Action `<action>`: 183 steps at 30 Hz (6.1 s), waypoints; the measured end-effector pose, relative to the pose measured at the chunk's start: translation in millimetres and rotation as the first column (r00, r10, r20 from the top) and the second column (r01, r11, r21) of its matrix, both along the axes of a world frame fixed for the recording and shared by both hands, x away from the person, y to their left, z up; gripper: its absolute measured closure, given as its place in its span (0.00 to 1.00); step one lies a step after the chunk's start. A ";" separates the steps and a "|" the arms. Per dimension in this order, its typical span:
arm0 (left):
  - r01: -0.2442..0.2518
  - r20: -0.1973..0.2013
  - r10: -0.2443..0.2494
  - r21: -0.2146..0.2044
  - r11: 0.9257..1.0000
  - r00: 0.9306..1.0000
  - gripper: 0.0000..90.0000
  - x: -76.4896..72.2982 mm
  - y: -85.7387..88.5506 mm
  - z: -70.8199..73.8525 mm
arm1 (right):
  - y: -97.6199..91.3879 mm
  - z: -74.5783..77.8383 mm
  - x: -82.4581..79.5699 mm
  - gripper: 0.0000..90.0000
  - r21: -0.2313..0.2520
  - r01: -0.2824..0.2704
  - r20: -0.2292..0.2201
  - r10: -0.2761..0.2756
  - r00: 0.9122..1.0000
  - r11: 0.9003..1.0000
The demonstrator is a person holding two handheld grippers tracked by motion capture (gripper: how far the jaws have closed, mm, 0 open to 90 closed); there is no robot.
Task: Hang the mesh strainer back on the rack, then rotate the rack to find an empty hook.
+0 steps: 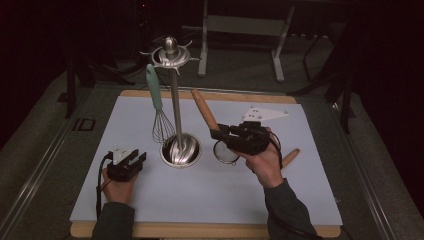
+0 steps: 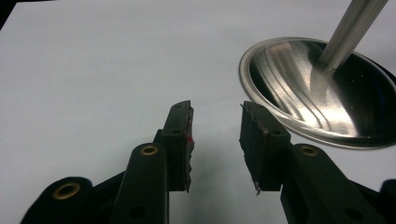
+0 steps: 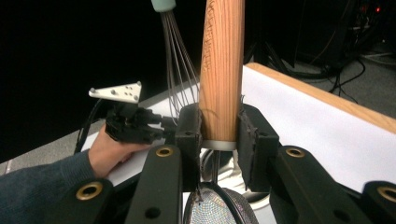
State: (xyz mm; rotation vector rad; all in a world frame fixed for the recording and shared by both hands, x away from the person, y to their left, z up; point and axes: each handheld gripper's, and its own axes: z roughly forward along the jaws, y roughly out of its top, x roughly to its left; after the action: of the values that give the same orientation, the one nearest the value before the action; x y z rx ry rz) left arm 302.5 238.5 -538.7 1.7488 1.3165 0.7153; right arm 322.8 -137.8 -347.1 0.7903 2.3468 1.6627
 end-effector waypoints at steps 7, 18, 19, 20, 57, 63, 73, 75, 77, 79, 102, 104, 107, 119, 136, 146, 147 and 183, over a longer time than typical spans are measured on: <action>0.000 0.000 0.000 -0.001 1.000 1.000 0.71 0.0 0.0 0.0 | 3.8 15.5 -4.1 0.80 0.032 -0.019 0.032 0.018 0.999 0.999; 0.000 0.000 0.000 0.001 1.000 1.000 0.71 0.0 0.0 0.0 | 6.6 42.0 -10.4 0.80 0.110 -0.089 0.073 0.081 0.994 0.990; 0.001 0.000 -0.001 0.001 1.000 1.000 0.71 0.0 0.0 0.0 | 7.2 43.3 -11.0 0.80 0.110 -0.090 0.076 0.082 0.994 0.990; 0.000 0.000 0.000 0.001 1.000 1.000 0.71 0.0 0.0 0.0 | 9.0 45.2 -12.4 0.80 0.116 -0.097 0.083 0.088 0.993 0.988; 0.003 -0.003 -0.003 -0.006 1.000 1.000 0.71 0.4 0.6 0.0 | 64.8 32.0 30.3 0.76 0.029 -0.027 0.048 0.026 0.999 0.999; 0.002 -0.004 -0.002 -0.005 1.000 1.000 0.71 0.4 0.4 0.0 | 69.2 31.2 30.6 0.75 0.009 -0.005 0.056 0.004 0.998 1.000; 0.003 -0.006 -0.003 -0.002 1.000 1.000 0.71 0.5 0.5 0.0 | 66.6 29.3 27.2 0.70 0.001 0.000 0.051 0.000 0.999 1.000; 0.003 -0.006 -0.003 -0.002 1.000 1.000 0.71 0.6 0.4 0.0 | 65.3 29.8 25.1 0.70 -0.010 0.001 0.062 -0.001 0.998 1.000; 0.003 -0.006 -0.003 -0.002 1.000 1.000 0.71 0.6 0.4 0.0 | 64.4 29.8 23.9 0.70 -0.025 0.003 0.068 -0.001 0.998 1.000; 0.003 -0.006 -0.003 -0.002 1.000 1.000 0.71 0.7 0.5 0.0 | 63.4 29.1 23.3 0.70 -0.044 0.006 0.076 -0.003 0.997 0.999; 0.001 -0.007 -0.001 0.002 1.000 1.000 0.71 0.6 0.3 0.0 | 42.9 8.9 21.8 0.68 -0.144 0.001 0.044 0.005 0.999 0.990; 0.000 -0.006 0.000 0.000 1.000 1.000 0.71 0.6 0.2 0.0 | 41.7 6.0 21.0 0.68 -0.160 -0.001 0.042 0.008 0.999 0.987; 0.000 -0.006 0.000 -0.002 1.000 1.000 0.71 0.6 0.4 0.0 | 39.9 0.1 19.9 0.68 -0.193 0.002 0.042 0.006 0.999 0.981; -0.007 0.004 0.007 -0.007 1.000 1.000 0.71 -0.1 0.4 0.0 | 25.9 -29.0 14.0 0.66 -0.306 0.010 0.029 -0.001 1.000 0.952; 0.008 0.058 -0.002 -0.115 0.993 0.998 0.95 -11.2 9.8 14.8 | -3.5 -76.4 6.2 0.65 -0.419 0.029 -0.018 -0.040 0.999 0.907; 0.014 0.254 0.037 -0.196 0.980 0.967 1.00 -33.0 0.9 60.2 | -29.0 -105.1 -5.2 0.61 -0.442 0.091 -0.021 -0.112 0.993 0.892; 0.022 0.272 0.035 -0.205 0.979 0.962 1.00 -34.2 -0.9 65.2 | -31.6 -108.5 -5.8 0.61 -0.444 0.099 -0.024 -0.122 0.992 0.890; 0.271 0.693 -0.041 -0.225 0.936 0.719 1.00 -26.9 -56.0 246.3 | -52.8 -161.5 -14.8 0.55 -0.488 0.163 -0.090 -0.235 0.968 0.858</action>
State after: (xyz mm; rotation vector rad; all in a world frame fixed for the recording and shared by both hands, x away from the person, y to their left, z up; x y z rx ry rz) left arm 275.7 182.5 -292.4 1.1396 0.7009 0.8819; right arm 308.0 -190.6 -508.5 1.0282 2.5087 0.9049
